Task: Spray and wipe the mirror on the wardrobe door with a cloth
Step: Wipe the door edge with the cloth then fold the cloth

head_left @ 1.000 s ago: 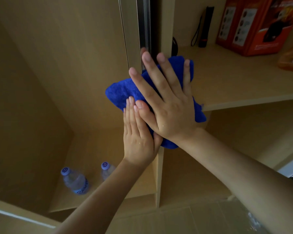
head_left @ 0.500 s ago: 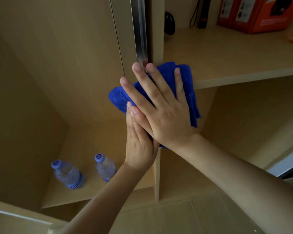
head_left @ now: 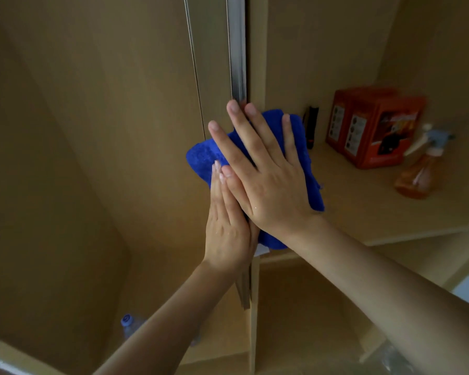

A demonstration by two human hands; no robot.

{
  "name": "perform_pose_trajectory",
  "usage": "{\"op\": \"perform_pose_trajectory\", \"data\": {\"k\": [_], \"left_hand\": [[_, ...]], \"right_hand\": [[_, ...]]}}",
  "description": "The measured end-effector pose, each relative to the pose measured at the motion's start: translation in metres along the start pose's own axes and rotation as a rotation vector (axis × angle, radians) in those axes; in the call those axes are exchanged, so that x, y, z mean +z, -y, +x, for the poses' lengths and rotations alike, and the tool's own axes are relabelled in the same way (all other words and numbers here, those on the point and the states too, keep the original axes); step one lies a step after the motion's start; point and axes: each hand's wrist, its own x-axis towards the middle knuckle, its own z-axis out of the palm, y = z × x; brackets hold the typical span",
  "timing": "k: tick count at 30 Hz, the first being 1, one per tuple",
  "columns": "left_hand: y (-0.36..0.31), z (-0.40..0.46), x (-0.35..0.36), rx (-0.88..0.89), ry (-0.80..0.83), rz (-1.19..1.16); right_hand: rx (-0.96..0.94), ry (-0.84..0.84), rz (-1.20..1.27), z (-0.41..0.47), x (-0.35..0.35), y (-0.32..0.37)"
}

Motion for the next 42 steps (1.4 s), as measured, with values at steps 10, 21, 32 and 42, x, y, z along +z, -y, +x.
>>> {"op": "perform_pose_trajectory", "data": {"k": [10,21,32,42], "left_hand": [[-0.030,0.163,-0.050,0.012,-0.036,0.020],[-0.060,0.316,-0.096,-0.001,-0.077,-0.014],[-0.083,0.450,-0.138,0.064,-0.130,-0.049],[-0.097,0.520,-0.163,0.074,-0.130,-0.054]], "right_hand": [[-0.035,-0.013,-0.023,0.150,-0.069,-0.037],[-0.064,-0.060,-0.051,0.293,-0.132,-0.072],[-0.098,-0.107,-0.030,0.421,-0.186,-0.103],[-0.110,-0.124,0.001,0.488,-0.217,-0.118]]}}
